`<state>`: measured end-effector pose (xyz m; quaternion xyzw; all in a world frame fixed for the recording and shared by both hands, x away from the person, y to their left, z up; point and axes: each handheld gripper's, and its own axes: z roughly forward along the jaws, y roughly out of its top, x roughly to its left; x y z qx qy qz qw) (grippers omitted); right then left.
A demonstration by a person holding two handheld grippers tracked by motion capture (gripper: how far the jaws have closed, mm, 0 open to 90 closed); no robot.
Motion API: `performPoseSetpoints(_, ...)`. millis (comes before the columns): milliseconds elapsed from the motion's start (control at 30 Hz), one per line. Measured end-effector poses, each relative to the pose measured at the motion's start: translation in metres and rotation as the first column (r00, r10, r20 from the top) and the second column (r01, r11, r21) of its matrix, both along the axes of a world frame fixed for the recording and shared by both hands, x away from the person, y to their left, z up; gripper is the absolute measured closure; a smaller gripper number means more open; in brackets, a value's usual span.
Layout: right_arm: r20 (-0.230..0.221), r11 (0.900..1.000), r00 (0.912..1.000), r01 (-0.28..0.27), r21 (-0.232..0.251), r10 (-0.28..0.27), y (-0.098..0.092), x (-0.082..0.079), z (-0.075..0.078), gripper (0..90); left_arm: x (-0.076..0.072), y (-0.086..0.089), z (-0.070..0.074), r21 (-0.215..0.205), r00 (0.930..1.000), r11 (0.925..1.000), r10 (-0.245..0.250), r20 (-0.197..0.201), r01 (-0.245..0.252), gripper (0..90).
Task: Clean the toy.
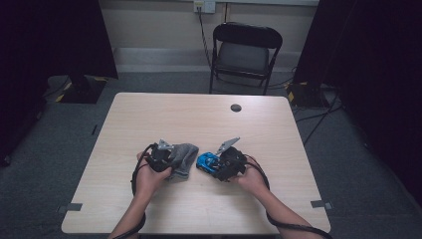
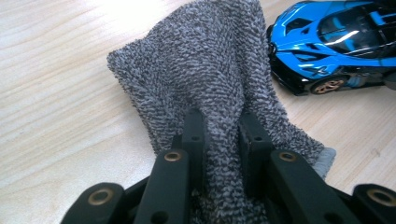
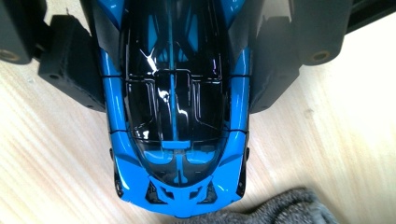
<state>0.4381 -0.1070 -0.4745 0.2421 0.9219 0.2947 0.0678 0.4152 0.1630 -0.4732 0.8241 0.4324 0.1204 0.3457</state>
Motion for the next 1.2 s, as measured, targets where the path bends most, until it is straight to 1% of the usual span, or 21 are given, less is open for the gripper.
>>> performPoseSetpoints(167,0.008,1.0,0.9999,-0.008,0.021,0.008,0.001,-0.002,0.009,26.1,0.001,0.002,0.001,-0.002,1.0,1.0,-0.001,-0.002,0.001,76.0)
performPoseSetpoints(267,0.01,0.999,0.9994,-0.032,0.022,0.032,0.004,-0.005,0.014,26.0,0.004,0.004,0.004,-0.009,1.0,0.9999,0.009,0.003,-0.009,76.0)
performPoseSetpoints(367,0.017,0.998,0.9983,-0.057,0.029,0.056,0.008,-0.008,0.017,26.0,0.006,0.004,0.007,-0.01,1.0,0.9999,0.003,0.003,-0.003,76.0)
performPoseSetpoints(433,0.023,0.997,0.9976,-0.065,0.03,0.065,0.012,-0.009,0.019,26.0,0.006,0.001,0.008,-0.014,0.9999,0.9998,-0.011,0.007,0.011,76.0)
performPoseSetpoints(500,0.03,0.997,0.9974,-0.067,0.03,0.066,0.015,-0.009,0.02,26.0,0.007,-0.002,0.009,-0.031,0.9996,0.9991,-0.029,0.005,0.029,76.0)
performPoseSetpoints(533,0.027,0.997,0.9969,-0.075,0.03,0.074,0.016,-0.009,0.02,26.0,0.007,-0.003,0.009,-0.029,0.9989,0.9985,-0.047,0.0,0.047,76.1)
performPoseSetpoints(567,0.035,0.997,0.9968,-0.073,0.026,0.072,0.018,-0.009,0.021,26.0,0.007,-0.004,0.009,-0.029,0.9981,0.9977,-0.061,0.001,0.061,76.1)
performPoseSetpoints(600,0.034,0.997,0.9966,-0.076,0.027,0.075,0.018,-0.009,0.021,26.0,0.007,-0.005,0.009,-0.034,0.9971,0.9966,-0.076,-0.008,0.076,76.1)
performPoseSetpoints(633,0.025,0.996,0.996,-0.086,0.031,0.085,0.019,-0.008,0.022,26.0,0.008,-0.006,0.009,-0.025,0.9964,0.9962,-0.084,-0.005,0.084,76.1)
performPoseSetpoints(667,0.036,0.996,0.996,-0.083,0.021,0.082,0.02,-0.008,0.022,26.0,0.008,-0.007,0.01,-0.017,0.9953,0.9952,-0.097,-0.007,0.097,76.1)
performPoseSetpoints(700,0.031,0.996,0.9958,-0.086,0.013,0.086,0.02,-0.008,0.022,26.0,0.008,-0.008,0.01,-0.021,0.9948,0.9947,-0.101,-0.013,0.101,76.2)
performPoseSetpoints(767,0.035,0.997,0.9966,-0.074,0.015,0.074,0.019,-0.006,0.021,26.0,0.009,-0.008,0.011,-0.022,0.9921,0.992,-0.125,-0.014,0.125,76.2)
performPoseSetpoints(833,0.027,0.997,0.9973,-0.069,0.026,0.069,0.016,-0.003,0.02,26.0,0.009,-0.008,0.012,-0.028,0.9899,0.9897,-0.141,-0.016,0.14,76.3)
performPoseSetpoints(900,0.025,0.998,0.998,-0.058,0.02,0.058,0.014,-0.001,0.019,26.0,0.008,-0.009,0.012,-0.039,0.989,0.9884,-0.147,-0.015,0.147,76.3)
performPoseSetpoints(967,0.022,0.999,0.9987,-0.047,0.016,0.047,0.011,0.002,0.018,26.0,0.008,-0.01,0.013,-0.045,0.9856,0.9849,-0.168,-0.017,0.167,76.4)
performPoseSetpoints(1000,0.031,0.999,0.9987,-0.042,0.014,0.042,0.01,0.003,0.018,26.0,0.008,-0.011,0.013,-0.045,0.9853,0.9844,-0.17,-0.007,0.17,76.4)
performPoseSetpoints(1033,0.032,0.999,0.9989,-0.033,0.015,0.033,0.008,0.003,0.019,26.0,0.008,-0.011,0.014,-0.046,0.9845,0.9836,-0.175,-0.008,0.175,76.4)
performPoseSetpoints(1067,0.019,0.999,0.9994,-0.03,0.023,0.03,0.007,0.005,0.019,26.0,0.008,-0.012,0.014,-0.044,0.9837,0.9828,-0.18,-0.002,0.179,76.4)
performPoseSetpoints(1100,0.023,0.999,0.9996,-0.018,0.03,0.018,0.006,0.005,0.019,26.0,0.008,-0.012,0.014,-0.047,0.9838,0.9827,-0.179,-0.003,0.179,76.4)
performPoseSetpoints(1167,0.034,1.0,0.9994,-0.004,0.024,0.003,0.004,0.007,0.02,26.0,0.007,-0.014,0.015,-0.049,0.9822,0.9812,-0.187,-0.011,0.187,76.4)
performPoseSetpoints(1200,0.032,0.999,0.9994,0.007,0.031,-0.008,0.002,0.009,0.02,26.0,0.006,-0.014,0.015,-0.049,0.9823,0.9812,-0.187,-0.007,0.187,76.4)
